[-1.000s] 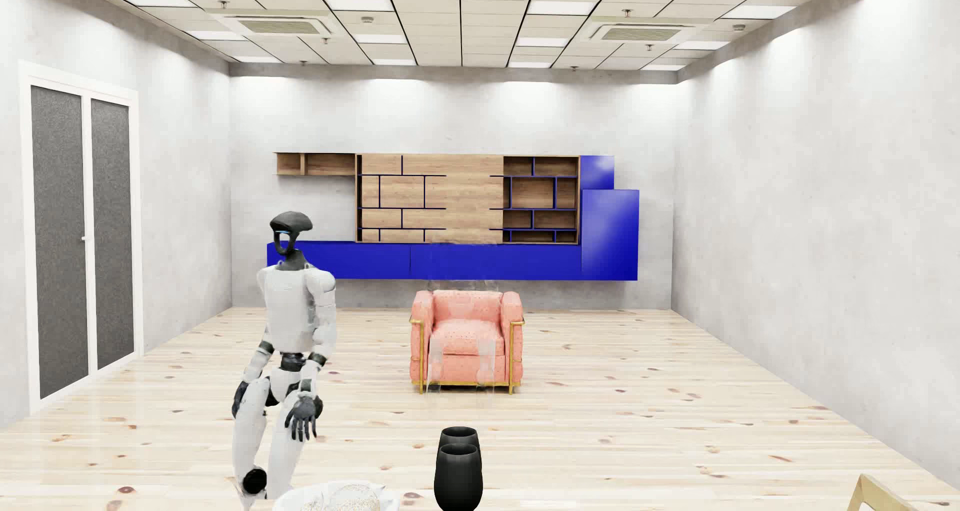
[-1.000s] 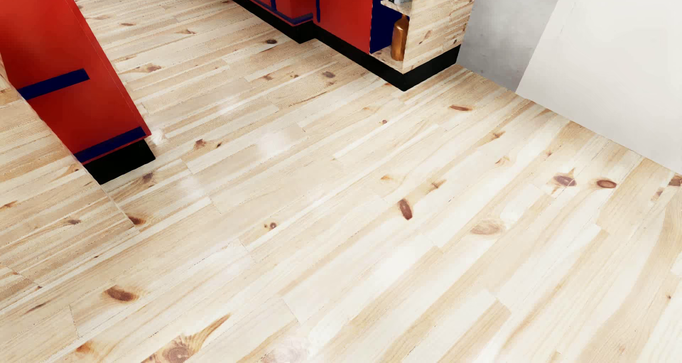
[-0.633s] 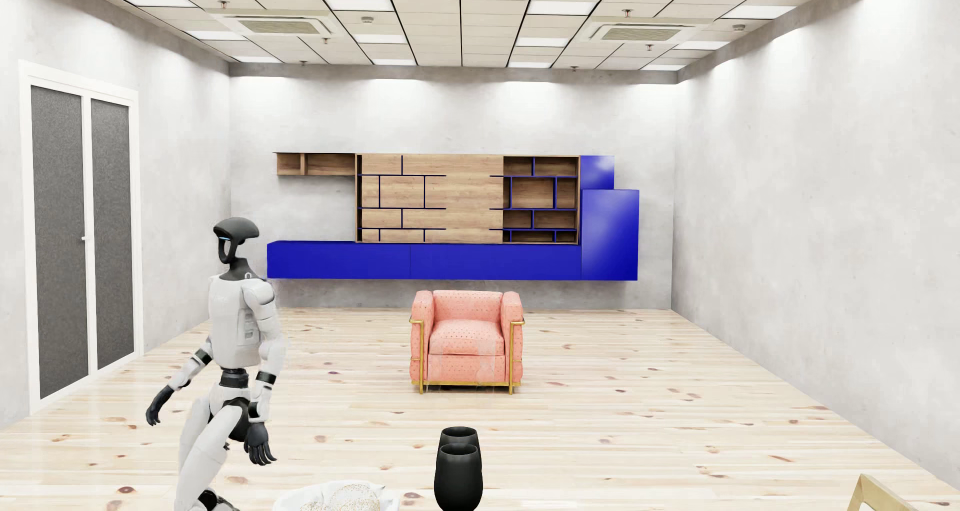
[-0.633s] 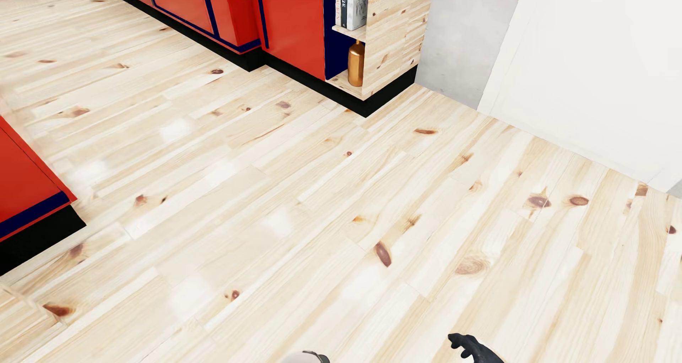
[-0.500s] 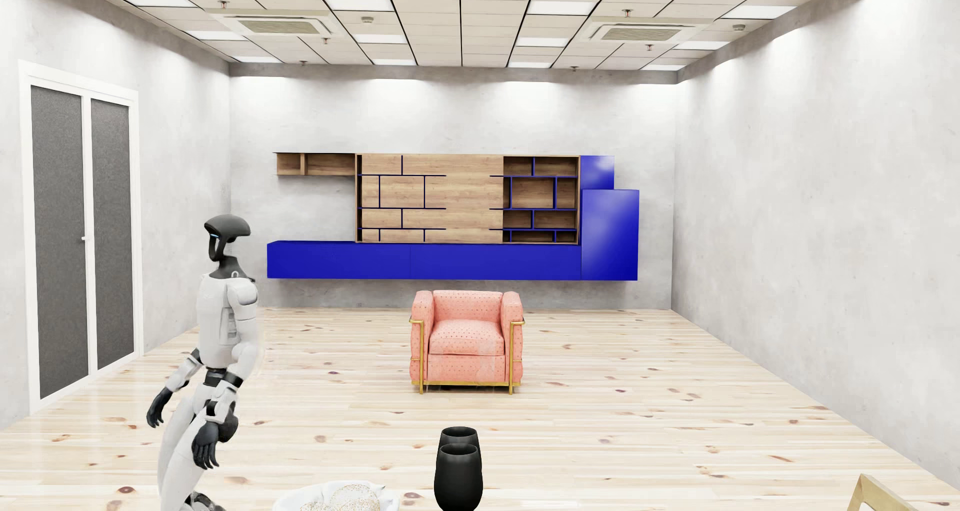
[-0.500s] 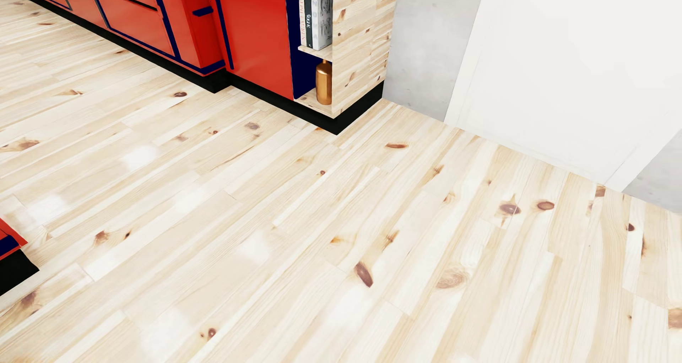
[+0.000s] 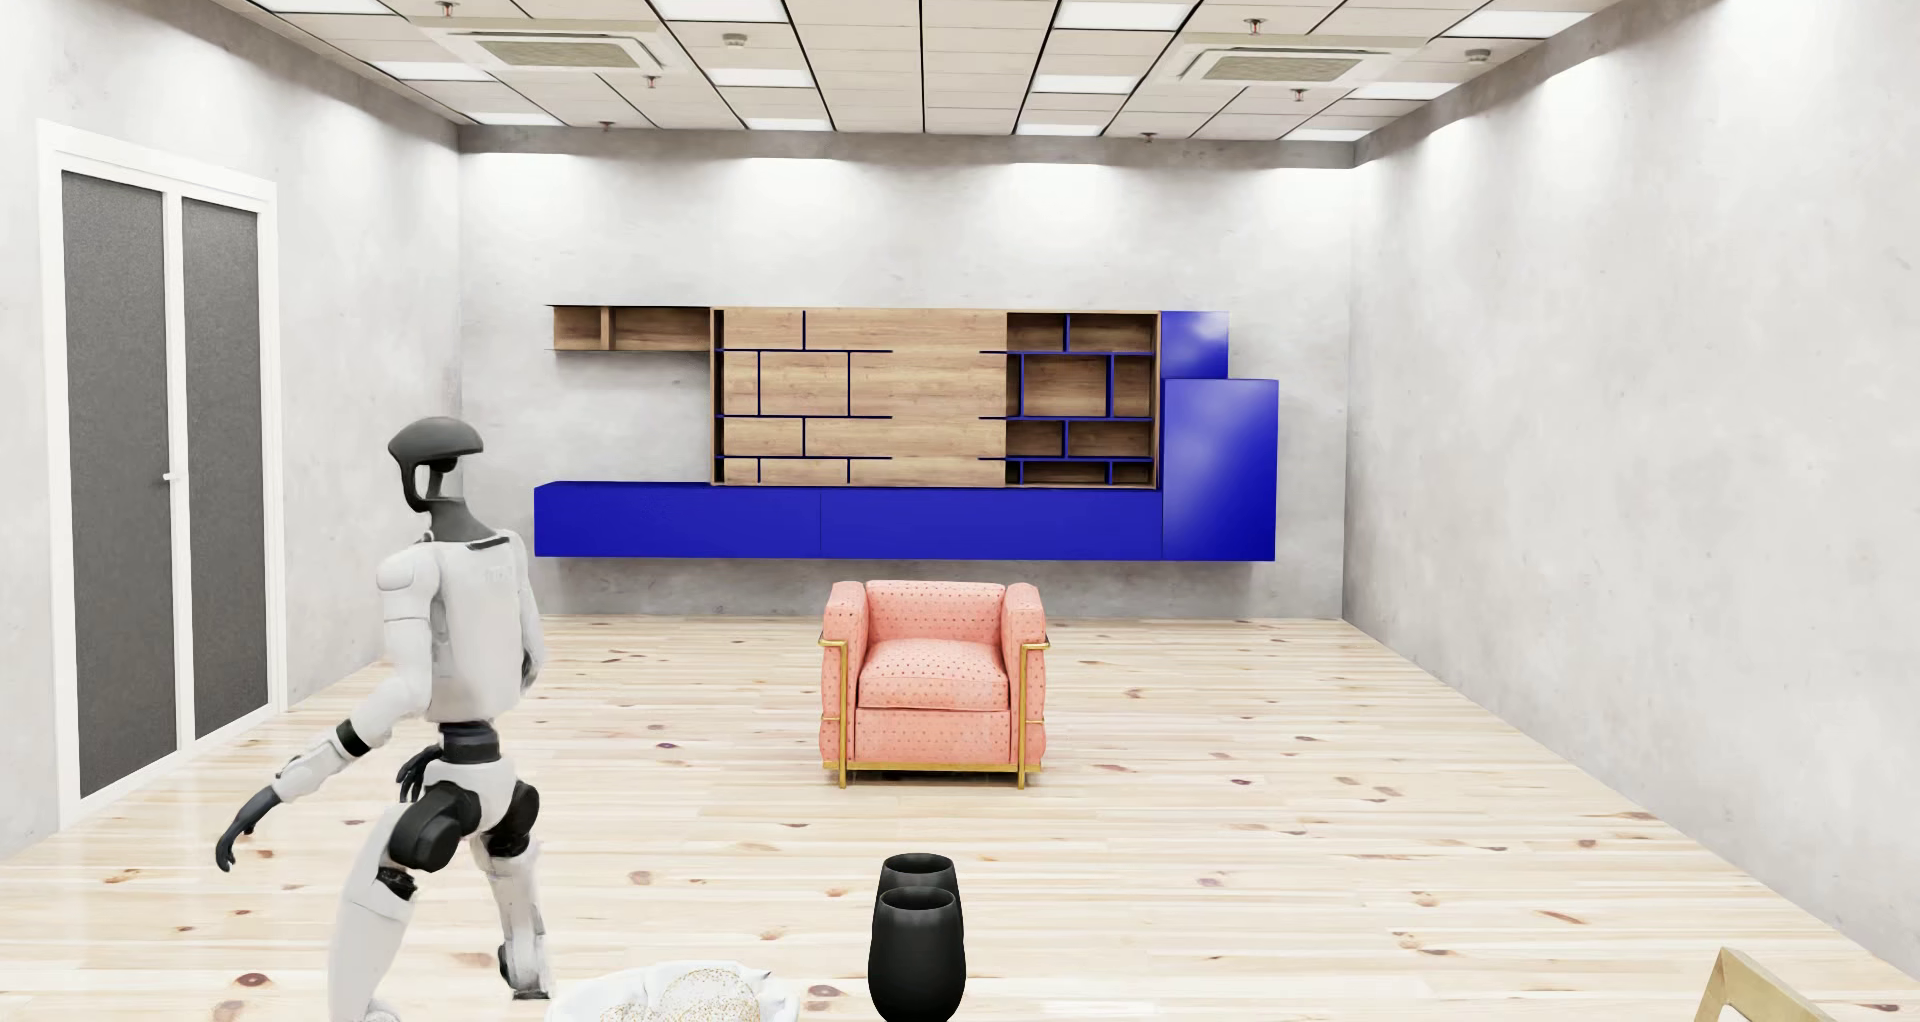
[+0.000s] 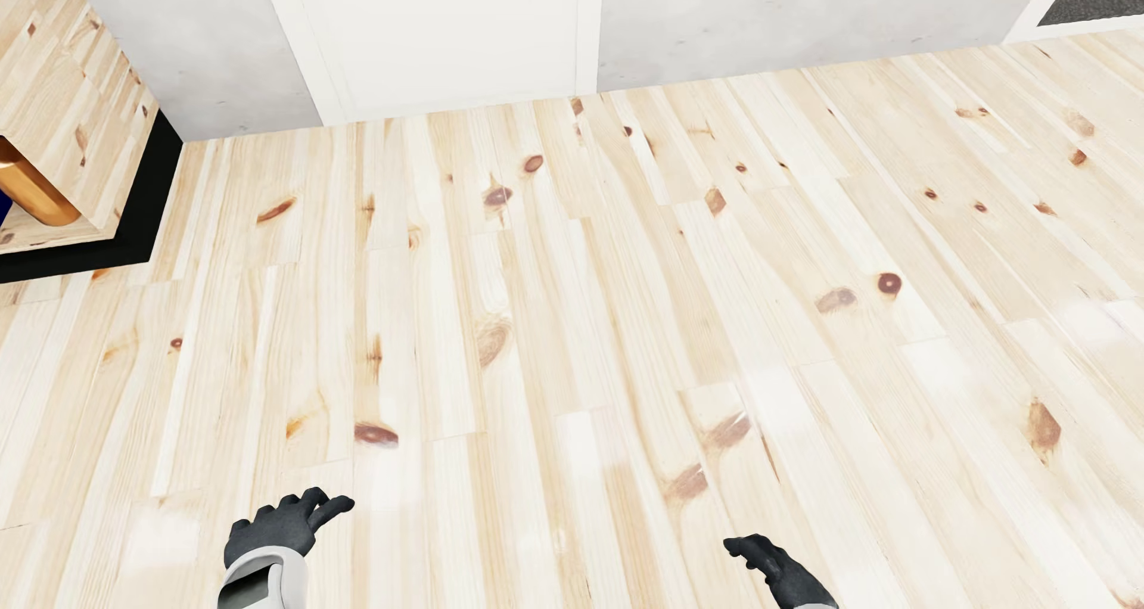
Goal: Move towards the armchair
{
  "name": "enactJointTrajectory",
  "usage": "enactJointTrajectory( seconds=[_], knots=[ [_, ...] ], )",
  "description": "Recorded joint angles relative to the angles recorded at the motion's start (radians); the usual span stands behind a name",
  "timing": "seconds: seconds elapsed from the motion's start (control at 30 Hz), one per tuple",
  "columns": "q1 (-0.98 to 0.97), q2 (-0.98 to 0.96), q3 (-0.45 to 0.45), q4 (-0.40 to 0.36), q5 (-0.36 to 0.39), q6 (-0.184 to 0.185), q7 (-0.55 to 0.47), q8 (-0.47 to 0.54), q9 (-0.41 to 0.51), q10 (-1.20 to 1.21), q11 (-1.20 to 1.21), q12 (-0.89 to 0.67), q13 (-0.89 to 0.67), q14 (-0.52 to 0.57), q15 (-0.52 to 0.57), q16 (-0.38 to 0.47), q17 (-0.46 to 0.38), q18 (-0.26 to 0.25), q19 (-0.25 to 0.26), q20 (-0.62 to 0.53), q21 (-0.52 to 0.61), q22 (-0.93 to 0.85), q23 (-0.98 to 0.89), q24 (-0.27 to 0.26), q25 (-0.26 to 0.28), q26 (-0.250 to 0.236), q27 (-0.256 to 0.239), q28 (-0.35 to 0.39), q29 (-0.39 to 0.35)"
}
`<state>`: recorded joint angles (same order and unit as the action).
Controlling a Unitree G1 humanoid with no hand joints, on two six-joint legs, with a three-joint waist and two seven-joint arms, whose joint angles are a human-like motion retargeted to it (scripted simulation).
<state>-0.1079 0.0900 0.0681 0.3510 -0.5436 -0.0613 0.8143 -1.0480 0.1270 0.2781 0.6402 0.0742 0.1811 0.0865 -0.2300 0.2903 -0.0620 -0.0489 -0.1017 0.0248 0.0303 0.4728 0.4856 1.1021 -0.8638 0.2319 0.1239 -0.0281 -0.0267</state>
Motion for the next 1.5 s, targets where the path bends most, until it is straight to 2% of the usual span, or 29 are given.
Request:
enactJointTrajectory(
  seconds=[0.03, 0.07, 0.1, 0.13, 0.2, 0.23, 0.27, 0.33, 0.37, 0.43, 0.5, 0.57, 0.6, 0.63, 0.67, 0.7, 0.77, 0.83, 0.9, 0.93, 0.97, 1.03, 1.13, 1.2, 1.3, 1.33, 1.4, 1.47, 1.5],
  knots=[
    [0.021, 0.018, 0.005, 0.033, -0.006, -0.001, 0.078, -0.136, 0.000, -0.012, -0.030, 0.024, -0.001, 0.022, -0.004, 0.002, -0.005, -0.013, 0.006, -0.023, 0.021, 0.022, -0.014, 0.014, -0.009, -0.007, -0.004, -0.022, 0.002],
    [0.049, 0.000, 0.000, 0.061, 0.006, -0.004, 0.149, -0.165, 0.002, -0.029, -0.035, 0.048, -0.006, 0.049, -0.032, 0.003, -0.014, -0.028, 0.058, -0.043, 0.048, 0.044, -0.025, 0.030, -0.022, -0.017, -0.011, -0.045, 0.007],
    [0.083, -0.039, -0.010, 0.087, 0.029, -0.007, 0.214, -0.114, 0.005, -0.047, -0.029, 0.078, -0.017, 0.077, -0.068, 0.004, -0.022, -0.043, 0.117, -0.052, 0.084, 0.058, -0.029, 0.046, -0.036, -0.028, -0.023, -0.063, 0.013],
    [0.121, -0.079, -0.020, 0.118, 0.066, -0.009, 0.270, -0.038, 0.009, -0.059, -0.027, 0.106, -0.028, 0.096, -0.100, -0.004, -0.027, -0.056, 0.142, -0.052, 0.128, 0.071, -0.030, 0.063, -0.047, -0.025, -0.037, -0.068, 0.024],
    [0.156, -0.138, -0.028, 0.196, 0.155, -0.006, 0.265, 0.086, 0.017, -0.020, -0.011, 0.164, -0.061, -0.012, -0.158, -0.063, -0.033, -0.053, 0.105, -0.011, 0.214, 0.073, -0.029, 0.079, -0.066, 0.029, -0.056, -0.039, 0.040],
    [0.117, -0.149, -0.016, 0.214, 0.211, -0.001, 0.111, 0.147, 0.022, 0.051, -0.030, 0.193, -0.069, -0.109, -0.171, -0.112, -0.037, 0.013, 0.089, 0.027, 0.249, 0.076, -0.038, 0.062, -0.070, 0.052, -0.065, -0.016, 0.042],
    [0.030, -0.148, 0.008, 0.174, 0.267, 0.003, -0.160, 0.217, 0.028, 0.161, -0.070, 0.220, -0.074, -0.161, -0.170, -0.168, -0.043, 0.086, 0.076, 0.068, 0.277, 0.081, -0.051, 0.035, -0.068, 0.069, -0.073, -0.002, 0.043],
    [-0.136, -0.131, 0.048, -0.070, 0.359, 0.009, -0.654, 0.360, 0.031, 0.365, -0.163, 0.280, -0.092, -0.200, -0.151, -0.272, -0.064, 0.016, 0.059, 0.120, 0.335, 0.083, -0.086, -0.014, -0.055, 0.066, -0.088, -0.013, 0.049],
    [-0.188, -0.123, 0.059, -0.192, 0.395, 0.013, -0.775, 0.431, 0.029, 0.432, -0.198, 0.317, -0.110, -0.210, -0.145, -0.313, -0.080, -0.009, 0.054, 0.129, 0.372, 0.075, -0.107, -0.025, -0.047, 0.045, -0.097, -0.032, 0.055],
    [-0.281, -0.104, 0.073, -0.318, 0.457, 0.025, -0.799, 0.580, 0.027, 0.503, -0.236, 0.393, -0.168, -0.207, -0.151, -0.375, -0.117, -0.018, 0.044, 0.127, 0.455, 0.052, -0.154, -0.028, -0.026, -0.023, -0.120, -0.080, 0.065],
    [-0.364, -0.068, 0.084, -0.313, 0.518, 0.039, -0.659, 0.727, 0.031, 0.459, -0.266, 0.439, -0.238, -0.180, -0.167, -0.408, -0.150, 0.022, 0.031, 0.115, 0.531, 0.063, -0.186, -0.025, -0.040, -0.072, -0.124, -0.128, 0.060],
    [-0.424, -0.010, 0.091, -0.316, 0.566, 0.047, -0.564, 0.854, 0.036, 0.286, -0.313, 0.441, -0.270, -0.108, -0.173, -0.373, -0.149, 0.031, 0.023, 0.059, 0.555, 0.114, -0.197, 0.035, -0.096, -0.093, -0.107, -0.188, 0.041],
    [-0.446, 0.027, 0.094, -0.354, 0.580, 0.046, -0.610, 0.911, 0.041, 0.166, -0.338, 0.432, -0.261, -0.043, -0.170, -0.336, -0.133, 0.011, 0.019, 0.024, 0.540, 0.140, -0.201, 0.087, -0.113, -0.098, -0.094, -0.223, 0.038],
    [-0.454, 0.067, 0.096, -0.404, 0.587, 0.042, -0.722, 0.963, 0.044, 0.048, -0.359, 0.423, -0.238, -0.003, -0.165, -0.296, -0.111, -0.012, 0.016, -0.001, 0.514, 0.160, -0.205, 0.140, -0.111, -0.100, -0.082, -0.248, 0.036],
    [-0.448, 0.107, 0.095, -0.445, 0.587, 0.035, -0.852, 1.010, 0.048, -0.040, -0.368, 0.416, -0.208, -0.004, -0.159, -0.261, -0.091, 0.001, 0.012, -0.008, 0.485, 0.179, -0.207, 0.179, -0.101, -0.096, -0.073, -0.262, 0.037],
    [-0.439, 0.140, 0.089, -0.454, 0.584, 0.030, -0.906, 1.048, 0.051, -0.060, -0.356, 0.407, -0.177, -0.005, -0.154, -0.234, -0.082, 0.005, 0.009, 0.007, 0.462, 0.199, -0.206, 0.200, -0.102, -0.079, -0.066, -0.264, 0.039],
    [-0.434, 0.188, 0.075, -0.413, 0.573, 0.021, -0.833, 1.097, 0.057, 0.092, -0.257, 0.366, -0.114, 0.061, -0.100, -0.191, -0.085, 0.048, -0.002, 0.069, 0.422, 0.262, -0.185, 0.214, -0.137, -0.020, -0.042, -0.254, 0.059],
    [-0.411, 0.151, 0.065, -0.392, 0.549, 0.001, -0.780, 1.100, 0.064, 0.261, -0.018, 0.301, -0.046, -0.033, 0.054, -0.144, -0.083, 0.072, -0.003, 0.106, 0.350, 0.328, -0.109, 0.250, -0.153, 0.009, 0.012, -0.259, 0.080],
    [-0.324, -0.024, 0.054, -0.375, 0.484, -0.020, -0.719, 1.063, 0.069, 0.295, 0.360, 0.227, -0.020, -0.141, 0.253, -0.113, -0.060, 0.080, 0.074, 0.104, 0.243, 0.326, 0.036, 0.311, -0.122, -0.015, 0.101, -0.231, 0.082],
    [-0.265, -0.127, 0.046, -0.376, 0.441, -0.030, -0.690, 1.039, 0.070, 0.272, 0.509, 0.179, -0.016, -0.174, 0.266, -0.108, -0.057, 0.084, 0.067, 0.117, 0.195, 0.318, 0.106, 0.309, -0.107, -0.035, 0.142, -0.194, 0.077],
    [-0.203, -0.224, 0.034, -0.382, 0.412, -0.037, -0.669, 1.020, 0.069, 0.237, 0.612, 0.127, -0.006, -0.199, 0.199, -0.109, -0.063, 0.087, 0.045, 0.136, 0.164, 0.310, 0.158, 0.282, -0.099, -0.058, 0.164, -0.156, 0.079],
    [-0.078, -0.388, 0.005, -0.407, 0.357, -0.042, -0.648, 0.961, 0.063, 0.155, 0.683, 0.011, 0.036, -0.231, 0.186, -0.104, -0.093, 0.094, 0.030, 0.115, 0.132, 0.276, 0.200, 0.239, -0.102, -0.109, 0.151, -0.128, 0.093],
    [0.072, -0.550, -0.048, -0.454, 0.344, -0.037, -0.657, 0.864, 0.046, 0.068, 0.469, -0.147, 0.115, -0.283, 0.186, -0.080, -0.121, 0.108, 0.027, -0.014, 0.059, 0.156, 0.179, 0.231, -0.060, -0.167, 0.091, -0.080, 0.109],
    [0.151, -0.595, -0.075, -0.481, 0.397, -0.031, -0.673, 0.837, 0.037, 0.020, 0.121, -0.235, 0.168, -0.322, 0.205, -0.079, -0.109, 0.113, 0.049, -0.096, -0.005, 0.049, 0.139, 0.196, -0.036, -0.162, 0.076, -0.048, 0.083],
    [0.264, -0.564, -0.095, -0.511, 0.487, -0.020, -0.703, 0.835, 0.024, -0.025, -0.443, -0.306, 0.235, -0.383, 0.209, -0.089, -0.056, 0.112, 0.082, -0.203, -0.082, -0.138, 0.087, -0.002, -0.030, -0.148, 0.057, -0.082, 0.066],
    [0.295, -0.562, -0.099, -0.514, 0.500, -0.014, -0.710, 0.822, 0.023, -0.009, -0.478, -0.309, 0.248, -0.397, 0.212, -0.079, -0.043, 0.110, 0.078, -0.238, -0.089, -0.197, 0.077, -0.056, -0.042, -0.156, 0.046, -0.091, 0.067],
    [0.342, -0.567, -0.110, -0.495, 0.536, 0.005, -0.717, 0.868, 0.025, 0.096, -0.354, -0.272, 0.249, -0.369, 0.311, -0.057, -0.016, 0.084, -0.027, -0.287, -0.092, -0.288, 0.084, -0.101, -0.072, -0.156, 0.043, -0.092, 0.068],
    [0.305, -0.562, -0.117, -0.453, 0.534, 0.032, -0.725, 0.845, 0.034, 0.358, -0.155, -0.198, 0.236, -0.223, 0.251, -0.056, 0.018, 0.033, -0.063, -0.316, -0.104, -0.315, 0.106, -0.080, -0.101, -0.129, 0.055, -0.107, 0.060],
    [0.241, -0.543, -0.120, -0.424, 0.531, 0.047, -0.733, 0.828, 0.038, 0.553, -0.082, -0.164, 0.229, -0.132, 0.176, -0.061, 0.037, -0.030, -0.057, -0.331, -0.111, -0.298, 0.111, -0.043, -0.108, -0.108, 0.057, -0.117, 0.055]
  ],
)
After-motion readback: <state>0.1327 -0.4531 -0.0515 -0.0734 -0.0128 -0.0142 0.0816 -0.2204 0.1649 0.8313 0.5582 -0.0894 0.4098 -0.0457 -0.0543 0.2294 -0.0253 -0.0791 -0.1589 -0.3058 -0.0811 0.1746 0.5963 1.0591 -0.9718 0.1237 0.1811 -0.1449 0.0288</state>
